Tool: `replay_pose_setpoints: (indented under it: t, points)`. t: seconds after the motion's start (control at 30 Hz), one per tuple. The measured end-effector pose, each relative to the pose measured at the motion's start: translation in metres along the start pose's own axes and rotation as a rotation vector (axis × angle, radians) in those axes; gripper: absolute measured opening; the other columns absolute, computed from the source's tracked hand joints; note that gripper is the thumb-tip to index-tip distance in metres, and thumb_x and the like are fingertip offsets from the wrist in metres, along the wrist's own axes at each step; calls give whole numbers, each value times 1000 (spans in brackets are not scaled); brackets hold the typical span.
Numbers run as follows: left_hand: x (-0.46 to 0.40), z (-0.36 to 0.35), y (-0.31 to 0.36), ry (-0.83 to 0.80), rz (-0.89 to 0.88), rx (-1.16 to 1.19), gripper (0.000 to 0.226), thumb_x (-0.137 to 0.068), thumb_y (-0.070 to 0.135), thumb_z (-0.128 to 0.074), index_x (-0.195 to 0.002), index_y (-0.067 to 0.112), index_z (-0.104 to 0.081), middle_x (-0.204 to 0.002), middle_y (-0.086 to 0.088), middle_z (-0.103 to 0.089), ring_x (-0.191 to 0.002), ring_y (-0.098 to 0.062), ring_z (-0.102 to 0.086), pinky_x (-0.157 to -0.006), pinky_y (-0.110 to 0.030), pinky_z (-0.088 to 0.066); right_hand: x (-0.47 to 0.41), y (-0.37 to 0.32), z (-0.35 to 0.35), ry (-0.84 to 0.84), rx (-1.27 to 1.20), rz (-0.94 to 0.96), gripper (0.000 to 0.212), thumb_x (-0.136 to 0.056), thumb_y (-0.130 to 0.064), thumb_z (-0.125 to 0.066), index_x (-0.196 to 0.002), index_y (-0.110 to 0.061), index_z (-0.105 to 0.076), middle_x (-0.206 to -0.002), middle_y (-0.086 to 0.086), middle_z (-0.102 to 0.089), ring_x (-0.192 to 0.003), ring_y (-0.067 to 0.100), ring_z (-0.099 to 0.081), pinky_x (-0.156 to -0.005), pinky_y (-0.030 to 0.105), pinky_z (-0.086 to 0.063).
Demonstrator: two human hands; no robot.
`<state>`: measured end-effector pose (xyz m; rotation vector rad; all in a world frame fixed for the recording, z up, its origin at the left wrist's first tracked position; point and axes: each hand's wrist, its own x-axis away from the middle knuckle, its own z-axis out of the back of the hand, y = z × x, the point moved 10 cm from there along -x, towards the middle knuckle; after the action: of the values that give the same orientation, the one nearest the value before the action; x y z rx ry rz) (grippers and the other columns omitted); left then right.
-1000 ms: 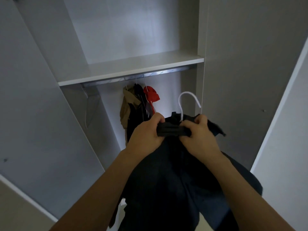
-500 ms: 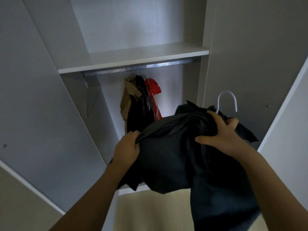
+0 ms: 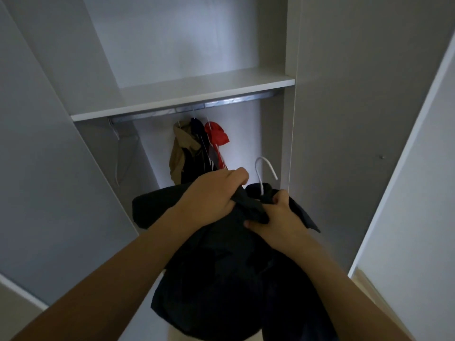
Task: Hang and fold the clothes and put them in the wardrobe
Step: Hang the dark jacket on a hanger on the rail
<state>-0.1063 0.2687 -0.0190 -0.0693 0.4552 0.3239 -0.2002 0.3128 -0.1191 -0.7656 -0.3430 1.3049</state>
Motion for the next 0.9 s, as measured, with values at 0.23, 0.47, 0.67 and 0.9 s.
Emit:
replay_pose_setpoints:
  t: [0.23,0.47,0.67,0.9]
  points:
    - [94,-63,-113,-105,543,234,12,-90,5,-57,-83,15,-55,-72,-2,-61,-66,-22,-60,-64,-42,-53,0,38,31,192,-331,-147,19,-88,-34,-64,-70,-32,-67,-93,-22,-33,-80,-18,-47,-72,8,-35]
    - [78,-35,-127,228,661,88,30,-78,11,-69,-104,9,-53,-97,-12,-56,-85,-26,-54,-69,-40,-47,8,48,30,154,-579,-234,28,-90,-24,-61,-66,-31,-72,-97,-4,-41,-89,-4,-51,-76,12,-36]
    - [123,-66,-137,262,905,126,51,-77,24,-74,-118,7,-47,-117,-20,-47,-101,-34,-50,-82,-47,-48,18,50,32,230,-758,-307,15,-88,-19,-61,-83,-11,-73,-115,18,-57,-104,30,-60,-100,48,-46]
    - [163,-160,-101,291,1085,1292,72,-90,13,-67,-136,53,-30,-126,4,-54,-108,-25,-63,-83,-42,-59,23,58,28,407,-943,-414,21,-88,-8,-58,-105,4,-63,-106,22,-64,-96,32,-65,-89,44,-54]
